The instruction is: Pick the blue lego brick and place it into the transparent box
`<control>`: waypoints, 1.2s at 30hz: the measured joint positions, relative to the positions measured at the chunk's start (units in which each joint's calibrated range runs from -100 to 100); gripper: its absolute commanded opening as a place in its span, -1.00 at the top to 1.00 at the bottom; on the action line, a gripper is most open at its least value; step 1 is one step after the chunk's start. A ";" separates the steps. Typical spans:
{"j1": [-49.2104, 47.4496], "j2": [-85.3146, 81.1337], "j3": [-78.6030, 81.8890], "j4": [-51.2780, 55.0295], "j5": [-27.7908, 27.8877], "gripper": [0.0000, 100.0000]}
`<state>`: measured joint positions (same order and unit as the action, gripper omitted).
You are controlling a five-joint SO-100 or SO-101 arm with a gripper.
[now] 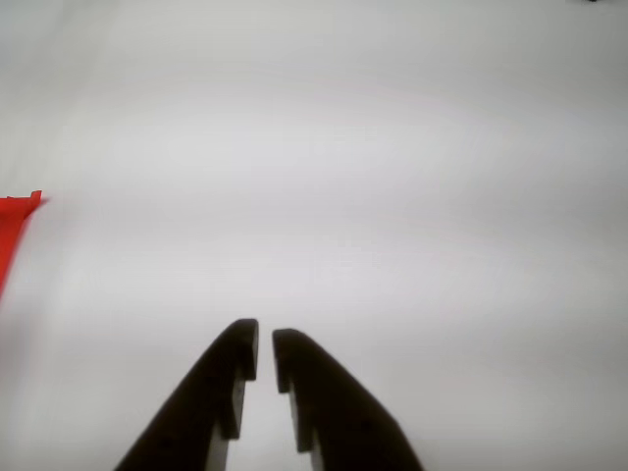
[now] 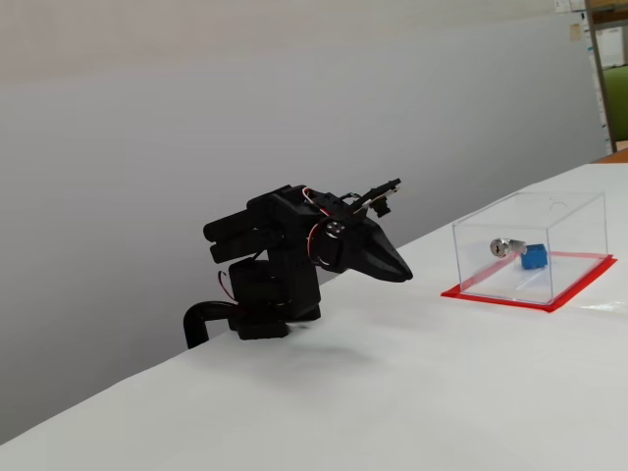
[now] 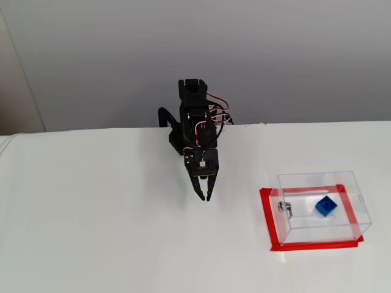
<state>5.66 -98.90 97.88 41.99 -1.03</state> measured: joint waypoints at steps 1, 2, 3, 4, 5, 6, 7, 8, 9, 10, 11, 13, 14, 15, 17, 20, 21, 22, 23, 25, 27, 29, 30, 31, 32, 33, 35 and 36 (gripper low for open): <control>0.00 0.00 0.35 0.00 0.00 0.97; 0.00 0.00 0.53 0.00 -0.05 0.97; 0.00 0.00 0.62 0.00 -0.05 0.97; 0.21 0.00 0.62 0.00 0.00 0.97; 0.64 0.00 0.62 0.00 0.10 0.97; 0.96 -0.08 0.62 0.00 0.10 0.97; 1.39 -0.17 0.62 0.69 0.10 0.97; 1.71 -0.17 0.62 1.71 0.10 0.97; 2.03 -0.17 0.62 2.57 0.10 0.97; 2.24 -0.17 0.62 3.60 0.10 0.97; 2.46 -0.17 0.62 4.63 0.10 0.97; 2.67 -0.17 0.62 6.94 -0.05 0.97; 2.56 -0.17 0.62 8.14 -0.24 0.97; 2.46 -0.17 0.62 8.83 -0.20 0.97; 2.46 -0.25 0.62 9.43 0.00 0.97; 2.46 -0.25 0.62 9.60 0.00 0.97; 2.46 -0.25 0.62 9.60 0.00 0.97; 2.46 -0.25 0.62 9.60 0.15 0.97; 2.46 -0.25 0.62 9.60 0.24 0.97; 2.46 -0.25 0.62 9.60 0.29 0.97; 2.46 -0.25 0.62 9.60 0.29 0.97; 2.46 -0.25 0.62 9.60 0.29 0.97; 2.46 -0.25 0.62 9.60 0.29 0.97; 2.46 -0.25 0.62 9.60 0.29 0.97; 2.46 -0.25 0.62 9.60 0.29 0.97; 2.46 -0.25 0.62 9.60 0.29 0.97; 2.46 -0.25 0.62 9.60 0.29 0.97; 2.46 -0.25 0.62 9.60 0.29 0.97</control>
<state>8.12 -99.15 98.50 51.59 -0.73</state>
